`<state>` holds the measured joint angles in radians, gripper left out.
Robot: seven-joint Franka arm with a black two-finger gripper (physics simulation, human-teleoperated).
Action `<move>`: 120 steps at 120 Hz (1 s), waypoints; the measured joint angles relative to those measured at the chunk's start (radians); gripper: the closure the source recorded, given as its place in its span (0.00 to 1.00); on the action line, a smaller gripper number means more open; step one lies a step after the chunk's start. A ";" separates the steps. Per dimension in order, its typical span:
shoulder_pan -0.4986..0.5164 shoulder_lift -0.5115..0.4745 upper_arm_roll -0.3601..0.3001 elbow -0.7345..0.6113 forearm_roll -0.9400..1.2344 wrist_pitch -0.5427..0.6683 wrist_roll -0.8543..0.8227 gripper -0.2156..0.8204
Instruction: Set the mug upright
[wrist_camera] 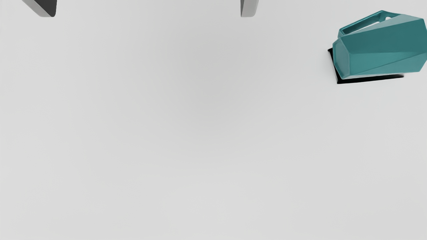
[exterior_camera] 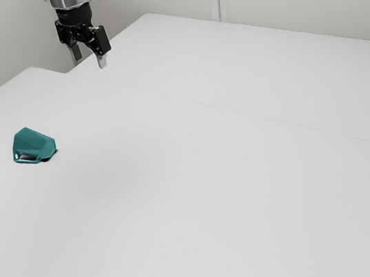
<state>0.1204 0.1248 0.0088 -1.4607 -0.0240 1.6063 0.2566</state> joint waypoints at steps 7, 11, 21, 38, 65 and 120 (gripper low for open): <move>-0.001 0.000 0.000 0.000 -0.001 0.001 -0.002 0.21; -0.001 0.000 0.000 0.000 -0.002 0.002 -0.003 0.21; 0.001 -0.001 0.000 0.000 -0.003 0.003 -0.005 0.21; 0.002 -0.003 0.010 0.002 -0.004 0.003 -0.007 0.21; 0.156 0.002 0.135 0.012 -0.182 -0.052 0.053 0.21; 0.598 0.355 0.129 0.161 -0.547 -0.206 0.384 0.21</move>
<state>0.7183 0.4799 0.1379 -1.2997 -0.5709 1.4005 0.6410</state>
